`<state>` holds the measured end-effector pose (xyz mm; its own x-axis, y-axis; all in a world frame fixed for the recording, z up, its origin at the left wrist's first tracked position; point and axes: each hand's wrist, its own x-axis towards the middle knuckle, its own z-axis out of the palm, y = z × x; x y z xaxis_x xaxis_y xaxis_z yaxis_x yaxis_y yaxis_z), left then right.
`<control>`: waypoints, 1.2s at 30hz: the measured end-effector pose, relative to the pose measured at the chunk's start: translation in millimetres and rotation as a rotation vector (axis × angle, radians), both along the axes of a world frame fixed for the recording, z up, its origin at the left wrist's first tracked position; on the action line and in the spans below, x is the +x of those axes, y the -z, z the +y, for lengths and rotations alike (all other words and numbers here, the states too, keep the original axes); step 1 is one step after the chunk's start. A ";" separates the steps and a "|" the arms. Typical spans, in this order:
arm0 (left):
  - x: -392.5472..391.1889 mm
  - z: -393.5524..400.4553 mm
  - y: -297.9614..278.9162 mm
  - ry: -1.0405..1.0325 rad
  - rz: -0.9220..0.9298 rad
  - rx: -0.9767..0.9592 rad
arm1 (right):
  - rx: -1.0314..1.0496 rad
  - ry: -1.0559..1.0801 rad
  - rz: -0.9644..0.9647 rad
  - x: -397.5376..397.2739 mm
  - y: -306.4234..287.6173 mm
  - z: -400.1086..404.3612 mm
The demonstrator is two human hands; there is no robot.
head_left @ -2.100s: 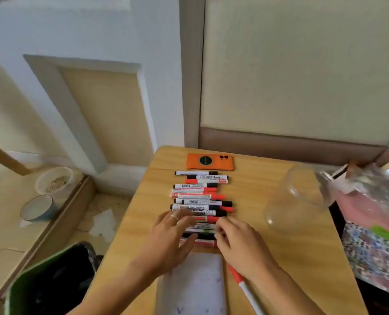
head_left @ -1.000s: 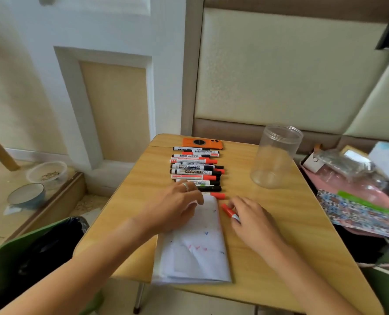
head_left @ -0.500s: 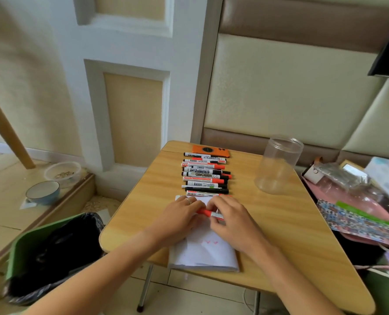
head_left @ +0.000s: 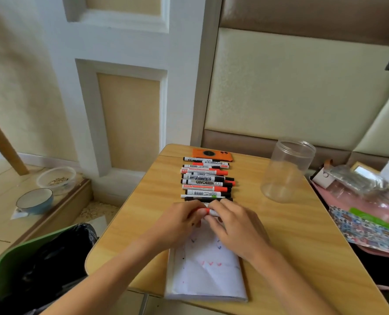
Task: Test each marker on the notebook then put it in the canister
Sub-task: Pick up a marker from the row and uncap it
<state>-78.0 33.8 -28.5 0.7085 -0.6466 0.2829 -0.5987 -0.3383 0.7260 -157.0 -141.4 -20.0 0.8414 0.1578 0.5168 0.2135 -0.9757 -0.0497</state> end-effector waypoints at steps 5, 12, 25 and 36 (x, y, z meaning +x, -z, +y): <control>11.0 2.9 11.3 0.018 -0.041 0.022 | -0.093 0.020 -0.081 9.9 8.0 0.3; 11.9 3.7 19.0 -0.054 -0.175 -0.070 | -0.113 0.003 -0.086 12.5 10.5 5.5; 24.6 19.5 14.9 -0.514 -0.171 -0.015 | 0.047 0.190 0.064 10.0 10.5 5.9; 43.8 20.0 30.9 -0.629 -0.301 0.238 | -0.065 0.262 -0.022 6.6 24.5 12.4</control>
<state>-34.2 53.8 -59.4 0.8795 -0.2121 0.4261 -0.4015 -0.8113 0.4250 -150.3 -129.0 -44.5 0.8464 -0.0308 0.5316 -0.0467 -0.9988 0.0166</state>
